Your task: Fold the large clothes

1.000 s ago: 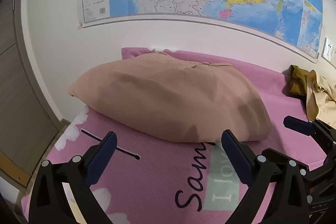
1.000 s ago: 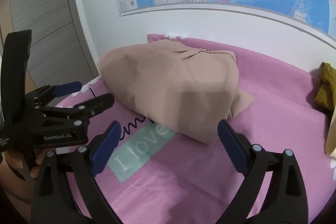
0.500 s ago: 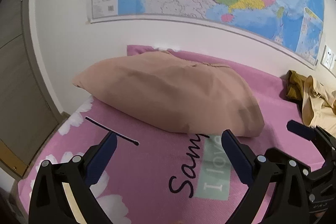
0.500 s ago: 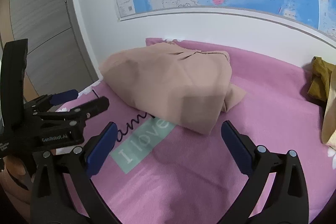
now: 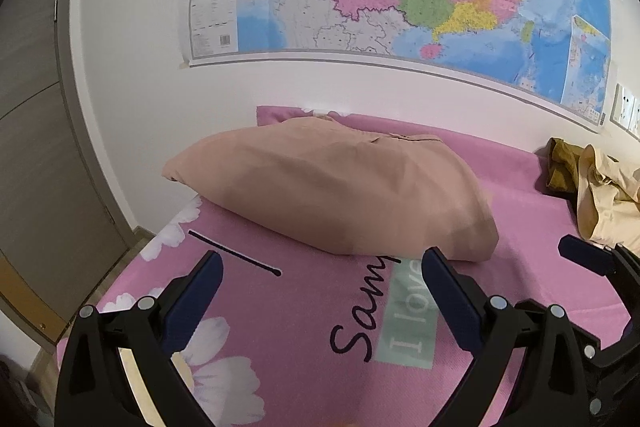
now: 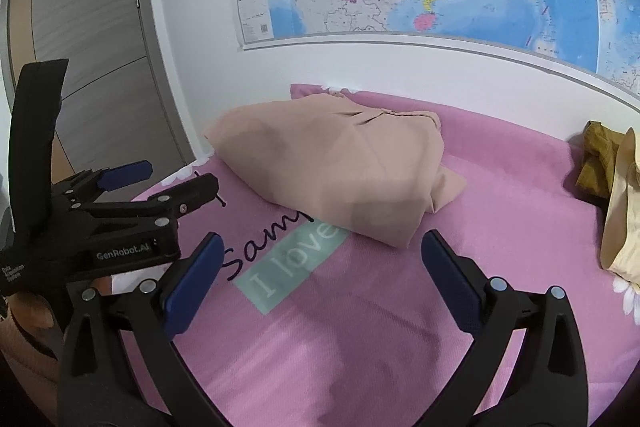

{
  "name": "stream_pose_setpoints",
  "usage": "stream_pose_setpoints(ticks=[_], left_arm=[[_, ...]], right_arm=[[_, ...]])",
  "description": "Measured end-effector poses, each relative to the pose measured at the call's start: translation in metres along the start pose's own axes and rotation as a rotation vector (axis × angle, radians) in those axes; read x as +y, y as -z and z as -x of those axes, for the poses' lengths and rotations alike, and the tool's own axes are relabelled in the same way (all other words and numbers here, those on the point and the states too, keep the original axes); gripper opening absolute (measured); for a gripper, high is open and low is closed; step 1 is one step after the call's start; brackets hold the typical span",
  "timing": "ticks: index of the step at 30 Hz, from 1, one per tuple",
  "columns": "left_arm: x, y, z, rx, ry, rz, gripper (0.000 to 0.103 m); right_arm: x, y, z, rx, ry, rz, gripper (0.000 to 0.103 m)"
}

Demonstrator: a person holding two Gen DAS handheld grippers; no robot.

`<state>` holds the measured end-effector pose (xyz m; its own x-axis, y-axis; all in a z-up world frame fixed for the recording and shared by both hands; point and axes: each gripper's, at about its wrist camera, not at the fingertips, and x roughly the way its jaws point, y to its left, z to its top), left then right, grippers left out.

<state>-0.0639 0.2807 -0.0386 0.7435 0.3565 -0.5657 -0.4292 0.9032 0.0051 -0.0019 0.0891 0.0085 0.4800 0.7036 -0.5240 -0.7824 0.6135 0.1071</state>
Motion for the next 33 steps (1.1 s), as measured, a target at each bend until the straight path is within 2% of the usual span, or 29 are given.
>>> stream_pose_setpoints(ticks=[11,33], left_arm=[[0.001,0.002,0.014,-0.026,-0.011,-0.008,0.096],[-0.003,0.006,0.014,-0.011,-0.002,-0.014,0.096]], right_arm=[[0.002,0.003,0.009,-0.001,-0.024,-0.002,0.097],[0.000,0.010,0.017,-0.007,-0.021,-0.021,0.097]])
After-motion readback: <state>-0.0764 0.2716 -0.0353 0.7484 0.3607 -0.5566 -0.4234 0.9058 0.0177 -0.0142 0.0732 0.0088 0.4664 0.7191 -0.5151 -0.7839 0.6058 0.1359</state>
